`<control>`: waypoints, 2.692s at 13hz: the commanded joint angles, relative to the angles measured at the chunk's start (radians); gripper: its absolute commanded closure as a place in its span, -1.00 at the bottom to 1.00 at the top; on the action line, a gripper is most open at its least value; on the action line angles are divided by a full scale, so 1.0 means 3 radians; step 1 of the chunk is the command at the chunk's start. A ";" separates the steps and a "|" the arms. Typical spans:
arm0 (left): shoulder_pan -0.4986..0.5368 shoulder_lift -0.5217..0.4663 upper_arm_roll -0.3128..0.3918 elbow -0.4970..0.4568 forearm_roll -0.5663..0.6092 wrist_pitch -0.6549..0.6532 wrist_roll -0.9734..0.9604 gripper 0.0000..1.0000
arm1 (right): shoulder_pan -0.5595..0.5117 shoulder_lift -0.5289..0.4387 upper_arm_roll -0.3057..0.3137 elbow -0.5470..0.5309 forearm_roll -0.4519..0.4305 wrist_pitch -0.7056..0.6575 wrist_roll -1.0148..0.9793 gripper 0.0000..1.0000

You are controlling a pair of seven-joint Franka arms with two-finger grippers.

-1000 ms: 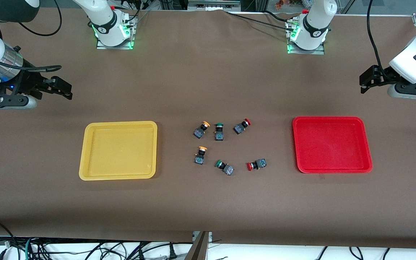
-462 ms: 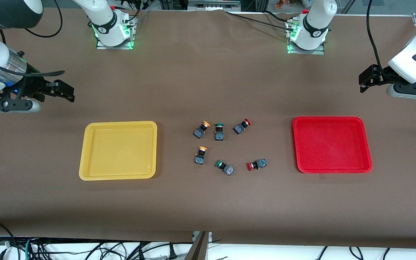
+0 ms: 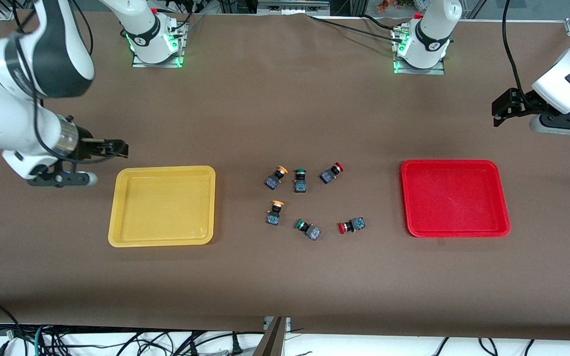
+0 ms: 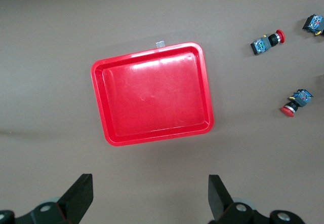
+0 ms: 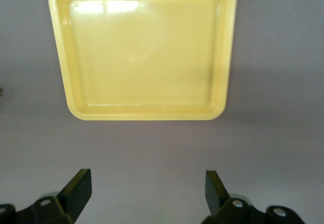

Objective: Place red and yellow buttons in trays
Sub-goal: 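Reach the right gripper toward a yellow-capped button between the trays, then grasp the yellow-capped button with the right gripper and lift it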

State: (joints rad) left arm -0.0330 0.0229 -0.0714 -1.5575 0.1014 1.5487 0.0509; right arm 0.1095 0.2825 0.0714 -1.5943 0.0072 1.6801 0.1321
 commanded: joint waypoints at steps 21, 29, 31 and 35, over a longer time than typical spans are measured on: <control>-0.0023 -0.0056 -0.0125 0.0027 -0.0036 -0.0079 -0.0037 -1.00 | 0.1512 0.2402 0.0002 0.1198 0.0140 0.3072 0.2443 -0.95; 0.0008 -0.0051 -0.0115 0.0032 -0.0041 -0.0141 -0.0032 -1.00 | 0.1558 0.2489 -0.0018 0.1173 0.0109 0.3098 0.2367 0.35; 0.0013 -0.0051 -0.0115 0.0032 -0.0047 -0.0141 -0.0032 -1.00 | 0.1537 0.2433 -0.0028 0.1188 0.0099 0.2884 0.2346 0.56; 0.0008 -0.0025 -0.0115 0.0022 -0.0052 -0.0141 0.0014 -1.00 | 0.1354 0.2158 -0.0028 0.1188 0.0109 0.2322 0.1969 0.56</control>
State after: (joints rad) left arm -0.0323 0.0202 -0.1045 -1.5533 0.1014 1.5237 0.0460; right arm 0.5517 0.9880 0.0570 -1.2320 0.0387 2.4707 0.7946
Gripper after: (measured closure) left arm 0.000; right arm 0.568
